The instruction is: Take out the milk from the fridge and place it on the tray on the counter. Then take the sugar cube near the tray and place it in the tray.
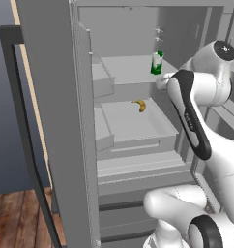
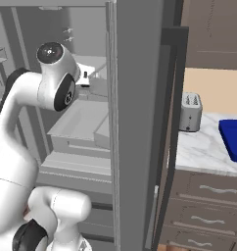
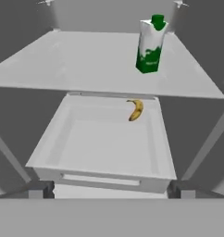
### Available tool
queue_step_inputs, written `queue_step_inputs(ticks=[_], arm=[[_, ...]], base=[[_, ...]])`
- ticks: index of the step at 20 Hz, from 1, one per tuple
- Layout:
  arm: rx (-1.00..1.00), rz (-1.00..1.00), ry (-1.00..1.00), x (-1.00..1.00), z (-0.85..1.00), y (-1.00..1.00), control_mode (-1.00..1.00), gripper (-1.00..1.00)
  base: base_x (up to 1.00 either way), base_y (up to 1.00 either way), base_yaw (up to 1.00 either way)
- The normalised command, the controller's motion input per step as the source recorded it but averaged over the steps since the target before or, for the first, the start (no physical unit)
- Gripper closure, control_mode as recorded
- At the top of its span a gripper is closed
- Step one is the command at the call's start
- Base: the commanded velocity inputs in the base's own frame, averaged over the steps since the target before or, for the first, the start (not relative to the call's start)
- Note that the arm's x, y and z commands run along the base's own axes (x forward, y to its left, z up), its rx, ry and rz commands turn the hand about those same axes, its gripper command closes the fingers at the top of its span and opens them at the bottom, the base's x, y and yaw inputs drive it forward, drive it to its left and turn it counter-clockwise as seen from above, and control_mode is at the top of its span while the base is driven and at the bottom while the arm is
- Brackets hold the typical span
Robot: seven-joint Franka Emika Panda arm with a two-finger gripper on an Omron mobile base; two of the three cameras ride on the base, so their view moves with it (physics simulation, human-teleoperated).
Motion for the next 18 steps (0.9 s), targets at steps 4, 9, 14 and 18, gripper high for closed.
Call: queue_step_inputs(ticks=[4, 9, 14, 18], arm=[[0.0, 0.0, -0.07, 0.33, 0.41, 0.0, -1.0, -1.0], [0.0, 0.0, -0.14, 0.02, 0.43, -0.08, -1.0, -1.0], [0.0, -0.03, -0.22, 0.02, 0.26, -0.03, -1.0, -1.0], [0.0, -0.11, 0.09, 0.35, 0.19, 0.0, -1.0, -1.0]], base=[[0.0, 0.0, 0.0], [0.0, 0.0, 0.0], [0.0, 0.0, 0.0], [0.0, 0.0, 0.0]])
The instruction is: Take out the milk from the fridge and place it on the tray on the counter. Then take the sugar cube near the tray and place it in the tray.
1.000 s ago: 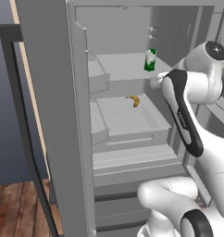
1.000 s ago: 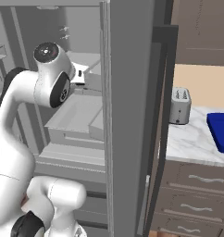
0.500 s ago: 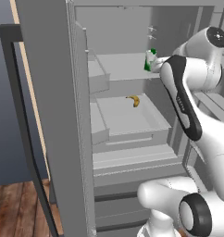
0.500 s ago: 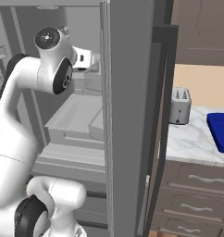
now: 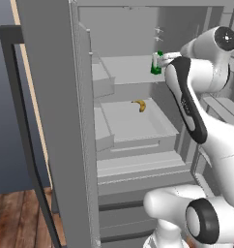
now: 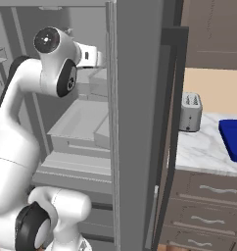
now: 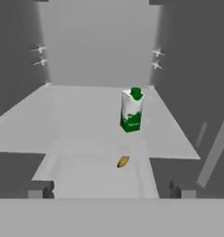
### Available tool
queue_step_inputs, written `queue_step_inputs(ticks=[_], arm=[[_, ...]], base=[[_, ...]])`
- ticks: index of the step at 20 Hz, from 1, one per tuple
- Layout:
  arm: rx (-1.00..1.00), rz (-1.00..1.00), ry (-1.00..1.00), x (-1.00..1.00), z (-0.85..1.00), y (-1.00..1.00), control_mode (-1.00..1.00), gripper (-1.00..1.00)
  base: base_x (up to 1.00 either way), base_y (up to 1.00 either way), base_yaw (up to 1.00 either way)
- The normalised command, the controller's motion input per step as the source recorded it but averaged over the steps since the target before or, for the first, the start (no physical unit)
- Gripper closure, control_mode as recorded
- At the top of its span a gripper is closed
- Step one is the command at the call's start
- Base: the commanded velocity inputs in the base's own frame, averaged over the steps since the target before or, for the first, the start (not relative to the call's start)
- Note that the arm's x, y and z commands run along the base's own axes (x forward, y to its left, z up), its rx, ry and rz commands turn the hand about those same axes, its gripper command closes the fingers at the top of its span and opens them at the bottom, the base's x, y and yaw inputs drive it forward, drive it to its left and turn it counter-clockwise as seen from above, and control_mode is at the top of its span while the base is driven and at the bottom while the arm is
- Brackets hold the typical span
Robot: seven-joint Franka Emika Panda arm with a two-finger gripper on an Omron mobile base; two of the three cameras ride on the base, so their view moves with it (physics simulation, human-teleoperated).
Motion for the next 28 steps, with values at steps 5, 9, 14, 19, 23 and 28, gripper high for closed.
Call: queue_step_inputs(ticks=[5, 9, 14, 19, 23, 28], arm=[[0.0, 0.0, 0.12, 0.32, 0.17, -0.22, -1.0, -1.0], [0.01, 0.0, 0.02, 0.27, 0.09, -0.44, -1.0, -1.0], [0.0, 0.0, 0.0, 0.18, -0.01, -0.34, -1.0, -1.0], [0.0, 0.0, -0.03, 0.37, -0.2, -0.03, -1.0, -1.0], [0.0, 0.0, -0.05, 0.08, -0.09, 0.0, -1.0, -1.0], [0.0, 0.0, -0.04, 0.03, -0.02, 0.0, -1.0, -1.0]], base=[[0.0, 0.0, 0.0], [0.0, 0.0, 0.0], [0.0, 0.0, 0.0], [0.0, 0.0, 0.0], [0.0, 0.0, 0.0], [0.0, 0.0, 0.0]])
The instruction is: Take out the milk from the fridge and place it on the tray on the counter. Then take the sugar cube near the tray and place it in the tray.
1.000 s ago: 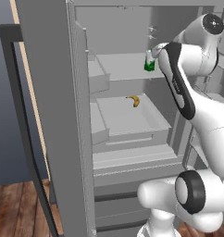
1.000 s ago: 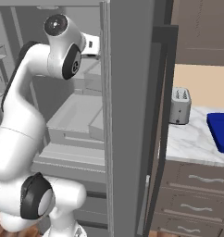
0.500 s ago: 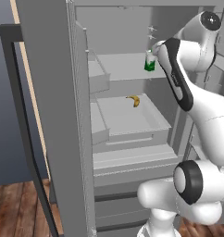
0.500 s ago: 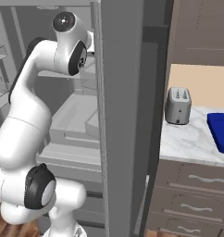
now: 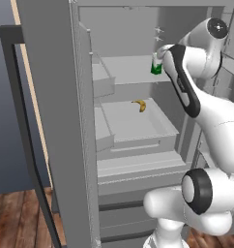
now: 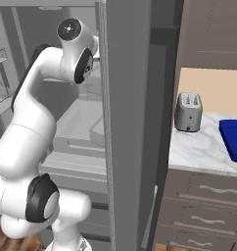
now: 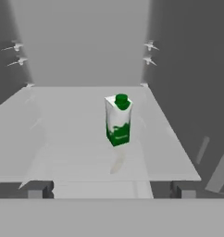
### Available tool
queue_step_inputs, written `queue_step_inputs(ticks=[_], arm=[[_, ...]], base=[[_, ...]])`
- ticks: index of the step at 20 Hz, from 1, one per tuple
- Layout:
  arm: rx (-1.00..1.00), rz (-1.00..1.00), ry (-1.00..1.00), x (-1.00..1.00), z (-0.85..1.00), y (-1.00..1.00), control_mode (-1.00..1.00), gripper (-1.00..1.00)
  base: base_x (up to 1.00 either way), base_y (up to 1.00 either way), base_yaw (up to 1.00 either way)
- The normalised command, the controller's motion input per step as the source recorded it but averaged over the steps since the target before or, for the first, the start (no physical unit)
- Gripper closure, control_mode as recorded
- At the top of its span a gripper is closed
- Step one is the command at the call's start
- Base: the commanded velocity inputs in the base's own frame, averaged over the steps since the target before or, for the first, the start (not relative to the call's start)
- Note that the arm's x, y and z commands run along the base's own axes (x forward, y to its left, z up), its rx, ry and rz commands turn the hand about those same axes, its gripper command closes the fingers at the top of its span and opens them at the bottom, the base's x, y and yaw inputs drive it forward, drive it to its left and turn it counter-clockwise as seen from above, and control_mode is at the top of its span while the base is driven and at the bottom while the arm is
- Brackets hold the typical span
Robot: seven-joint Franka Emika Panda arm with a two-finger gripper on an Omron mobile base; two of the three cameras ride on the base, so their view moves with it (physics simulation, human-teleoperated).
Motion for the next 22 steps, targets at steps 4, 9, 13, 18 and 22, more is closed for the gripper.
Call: queue_step_inputs(ticks=[4, 9, 13, 18, 22], arm=[[0.0, 0.0, 0.0, 0.5, -0.13, 0.0, -1.0, -1.0], [0.0, 0.0, 0.0, 0.36, 0.0, -0.01, -1.0, -1.0], [0.0, -0.03, -0.04, 0.2, 0.0, -0.08, -1.0, -1.0], [0.0, -0.05, 0.0, 0.32, 0.0, -0.08, -1.0, -1.0], [0.0, 0.0, 0.01, 0.41, -0.03, 0.0, -1.0, -1.0]], base=[[0.0, 0.0, 0.0], [0.0, 0.0, 0.0], [0.0, 0.0, 0.0], [0.0, 0.0, 0.0], [0.0, 0.0, 0.0]])
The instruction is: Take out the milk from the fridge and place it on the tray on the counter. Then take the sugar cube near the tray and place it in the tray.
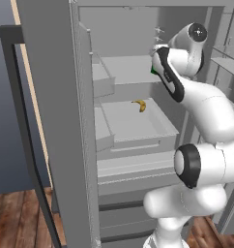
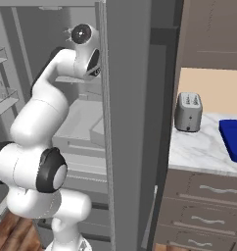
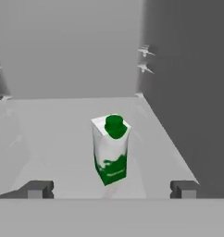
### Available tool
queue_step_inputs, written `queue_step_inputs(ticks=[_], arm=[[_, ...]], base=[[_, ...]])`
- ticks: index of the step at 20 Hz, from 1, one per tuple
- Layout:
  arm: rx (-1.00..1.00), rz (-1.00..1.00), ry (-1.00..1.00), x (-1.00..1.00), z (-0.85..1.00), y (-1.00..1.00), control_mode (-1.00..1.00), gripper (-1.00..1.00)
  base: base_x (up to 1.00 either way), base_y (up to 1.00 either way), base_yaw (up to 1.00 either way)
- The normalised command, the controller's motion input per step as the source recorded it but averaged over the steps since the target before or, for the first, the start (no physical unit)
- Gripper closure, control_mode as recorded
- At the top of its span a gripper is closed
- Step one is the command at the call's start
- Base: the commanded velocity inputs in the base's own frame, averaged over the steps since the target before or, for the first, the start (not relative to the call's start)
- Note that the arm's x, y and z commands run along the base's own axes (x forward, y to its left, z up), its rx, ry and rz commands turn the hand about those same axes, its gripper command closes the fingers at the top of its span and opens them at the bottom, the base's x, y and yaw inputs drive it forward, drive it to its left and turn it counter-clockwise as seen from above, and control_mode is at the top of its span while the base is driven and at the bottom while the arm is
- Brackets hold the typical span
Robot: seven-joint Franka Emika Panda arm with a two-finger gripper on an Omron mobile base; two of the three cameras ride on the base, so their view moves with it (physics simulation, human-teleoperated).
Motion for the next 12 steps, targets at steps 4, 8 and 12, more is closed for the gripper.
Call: queue_step_inputs(ticks=[4, 8, 12], arm=[[0.0, 0.0, 0.0, 0.36, 0.0, 0.0, -1.0, -1.0], [0.0, 0.0, 0.0, 0.23, -0.01, 0.0, -1.0, -1.0], [0.0, 0.0, 0.03, 0.22, -0.09, 0.0, -1.0, -1.0]], base=[[0.0, 0.0, 0.0], [0.0, 0.0, 0.0], [0.0, 0.0, 0.0]])
